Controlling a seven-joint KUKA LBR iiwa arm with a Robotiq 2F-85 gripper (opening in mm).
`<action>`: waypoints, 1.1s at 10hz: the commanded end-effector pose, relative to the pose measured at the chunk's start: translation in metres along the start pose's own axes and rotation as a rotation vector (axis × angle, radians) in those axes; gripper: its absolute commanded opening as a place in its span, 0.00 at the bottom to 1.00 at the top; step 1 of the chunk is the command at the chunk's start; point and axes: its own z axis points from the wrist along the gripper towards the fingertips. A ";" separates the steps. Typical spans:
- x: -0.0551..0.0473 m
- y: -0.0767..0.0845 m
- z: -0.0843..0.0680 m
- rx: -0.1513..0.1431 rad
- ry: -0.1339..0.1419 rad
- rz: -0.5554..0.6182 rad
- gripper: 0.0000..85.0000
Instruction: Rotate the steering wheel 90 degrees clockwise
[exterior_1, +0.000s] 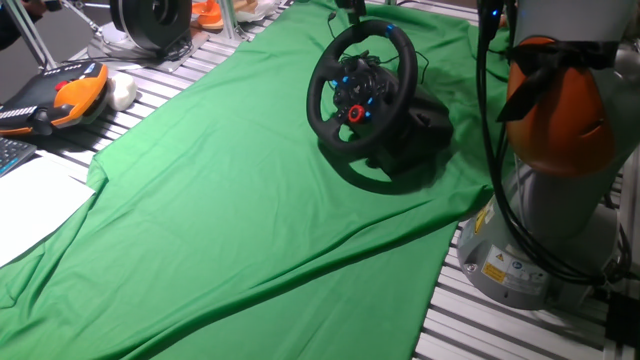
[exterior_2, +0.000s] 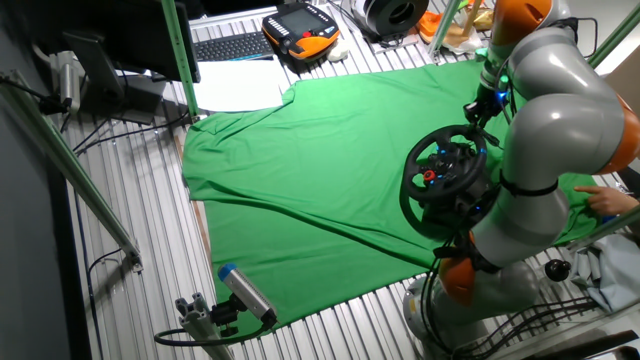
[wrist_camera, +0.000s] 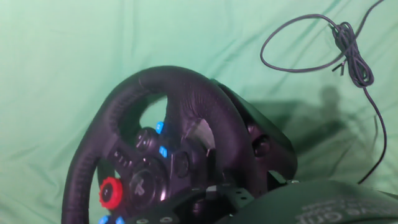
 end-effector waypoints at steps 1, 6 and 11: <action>-0.001 0.000 0.001 -0.006 -0.004 0.000 0.40; -0.002 0.001 0.007 -0.024 -0.017 -0.011 0.00; 0.000 0.001 0.006 -0.027 -0.012 -0.016 0.00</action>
